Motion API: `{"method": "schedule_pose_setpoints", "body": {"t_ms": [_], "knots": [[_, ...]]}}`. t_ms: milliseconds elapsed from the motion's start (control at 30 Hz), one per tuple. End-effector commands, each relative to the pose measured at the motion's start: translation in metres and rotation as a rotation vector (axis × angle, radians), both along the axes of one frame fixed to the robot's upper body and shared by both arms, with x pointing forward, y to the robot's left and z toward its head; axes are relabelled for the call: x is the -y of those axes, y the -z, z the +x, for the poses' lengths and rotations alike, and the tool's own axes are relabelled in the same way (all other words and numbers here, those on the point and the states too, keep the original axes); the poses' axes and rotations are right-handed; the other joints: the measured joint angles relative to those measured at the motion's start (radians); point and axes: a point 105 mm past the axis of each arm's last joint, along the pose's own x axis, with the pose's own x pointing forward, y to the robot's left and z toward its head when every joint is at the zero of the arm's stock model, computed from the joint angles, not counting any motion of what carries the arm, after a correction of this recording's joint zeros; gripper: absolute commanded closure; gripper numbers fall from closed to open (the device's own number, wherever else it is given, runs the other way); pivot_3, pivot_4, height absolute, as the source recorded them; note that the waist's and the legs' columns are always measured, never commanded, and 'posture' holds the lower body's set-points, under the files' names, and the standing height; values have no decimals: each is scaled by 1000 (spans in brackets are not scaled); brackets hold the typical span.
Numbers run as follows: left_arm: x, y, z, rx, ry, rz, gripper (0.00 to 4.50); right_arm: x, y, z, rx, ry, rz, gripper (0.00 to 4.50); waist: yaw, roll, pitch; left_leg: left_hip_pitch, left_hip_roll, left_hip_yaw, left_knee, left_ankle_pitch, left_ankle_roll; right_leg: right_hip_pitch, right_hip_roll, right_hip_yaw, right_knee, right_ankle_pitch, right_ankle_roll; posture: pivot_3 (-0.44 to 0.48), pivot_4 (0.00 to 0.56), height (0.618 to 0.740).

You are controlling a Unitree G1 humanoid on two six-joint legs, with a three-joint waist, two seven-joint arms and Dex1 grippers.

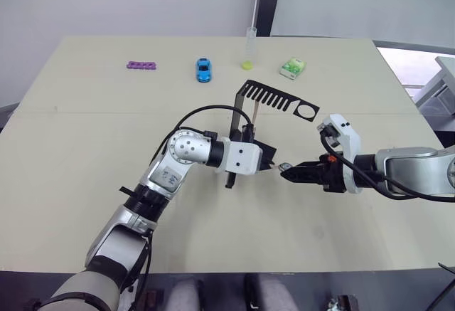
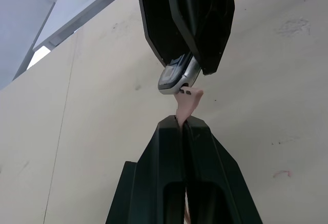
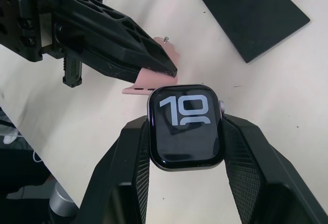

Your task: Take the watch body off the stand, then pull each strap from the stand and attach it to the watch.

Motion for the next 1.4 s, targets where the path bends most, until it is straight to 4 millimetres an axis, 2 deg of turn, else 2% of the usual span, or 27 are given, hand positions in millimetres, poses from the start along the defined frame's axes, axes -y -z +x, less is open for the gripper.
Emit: {"method": "schedule_pose_setpoints", "body": {"t_ms": [33,667,900,1400], "knots": [[15,-19,-8,56,56,-60,4500,-17,-11,-10,12,-84,63,2947,0,0,0,0,0,0,0,0,0,0,0,0,0,0,0,0,150,740],[17,-20,-7,56,49,-64,4500,-15,-10,2,48,-24,29,2947,0,0,0,0,0,0,0,0,0,0,0,0,0,0,0,0,150,740],[16,-19,-5,57,40,-61,4500,-15,-13,4,70,-25,17,2947,0,0,0,-5,0,-2,2,0,0,-3,0,-3,1,0,0,0,150,740],[16,-20,-3,62,35,-60,4500,-23,-16,-5,40,-77,58,2947,0,0,0,-8,0,-5,3,0,0,-4,-1,-5,1,0,0,0,150,740]]}}
